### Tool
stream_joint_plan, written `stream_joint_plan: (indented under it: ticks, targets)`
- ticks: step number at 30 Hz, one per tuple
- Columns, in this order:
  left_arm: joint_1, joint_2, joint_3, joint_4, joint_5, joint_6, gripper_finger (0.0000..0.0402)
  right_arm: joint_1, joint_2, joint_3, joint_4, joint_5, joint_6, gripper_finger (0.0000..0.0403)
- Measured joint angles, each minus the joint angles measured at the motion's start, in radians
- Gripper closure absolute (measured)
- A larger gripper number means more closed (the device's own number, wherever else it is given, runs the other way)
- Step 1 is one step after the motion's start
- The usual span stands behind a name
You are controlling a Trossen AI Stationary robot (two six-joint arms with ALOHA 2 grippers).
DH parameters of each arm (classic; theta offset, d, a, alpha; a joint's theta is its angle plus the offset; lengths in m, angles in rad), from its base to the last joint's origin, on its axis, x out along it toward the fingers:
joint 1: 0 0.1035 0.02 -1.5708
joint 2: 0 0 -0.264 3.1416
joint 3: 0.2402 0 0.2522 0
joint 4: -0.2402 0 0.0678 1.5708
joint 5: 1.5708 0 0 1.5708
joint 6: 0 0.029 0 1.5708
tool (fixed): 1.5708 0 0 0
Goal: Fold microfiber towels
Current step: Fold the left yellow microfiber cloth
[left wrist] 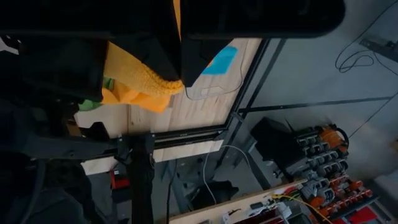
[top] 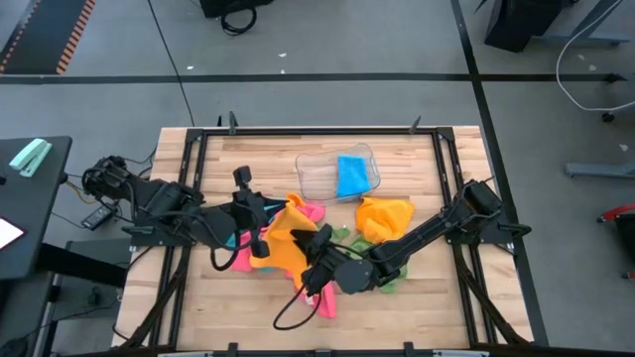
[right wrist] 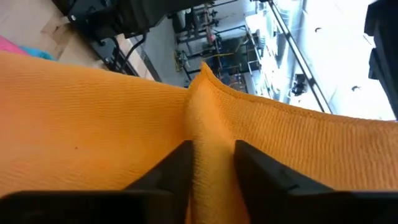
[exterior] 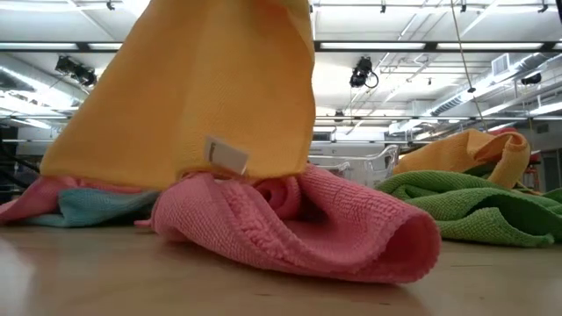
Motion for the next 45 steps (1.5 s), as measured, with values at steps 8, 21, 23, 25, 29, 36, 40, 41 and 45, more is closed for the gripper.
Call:
stream_joint_plan:
  ticks: [8, 21, 23, 25, 29, 36, 40, 41, 45]
  targets:
    - [-0.020, -0.015, 0.000, -0.114, 0.010, -0.004, 0.0390, 0.034, -0.025, -0.001, -0.006, -0.008, 0.014, 0.0393]
    - [-0.134, -0.078, 0.000, -0.212, 0.502, -0.115, 0.0382, 0.091, -0.253, 0.001, -0.204, -0.692, 0.637, 0.0394]
    - [-0.158, -0.077, 0.000, -0.201, 0.542, -0.163, 0.0390, 0.089, -0.257, 0.001, -0.206, -0.763, 0.692, 0.0394]
    - [-0.177, -0.077, 0.000, -0.203, 0.563, -0.215, 0.0395, 0.087, -0.257, 0.001, -0.209, -0.823, 0.743, 0.0395]
    - [-0.200, -0.077, 0.000, -0.188, 0.586, -0.271, 0.0389, 0.089, -0.251, 0.023, -0.228, -0.908, 0.810, 0.0395]
    - [-0.129, -0.100, 0.000, -0.225, 0.540, -0.241, 0.0394, 0.070, -0.300, 0.037, -0.325, -0.855, 0.789, 0.0395]
    - [-0.026, -0.096, -0.005, -0.382, 0.458, -0.249, 0.0392, -0.001, -0.332, 0.030, -0.541, -0.763, 0.821, 0.0395]
    - [0.002, -0.092, -0.014, -0.403, 0.452, -0.262, 0.0390, -0.026, -0.333, 0.024, -0.591, -0.761, 0.839, 0.0395]
    - [0.112, -0.063, -0.103, -0.407, 0.451, -0.237, 0.0389, -0.116, -0.321, -0.029, -0.693, -0.764, 0.891, 0.0395]
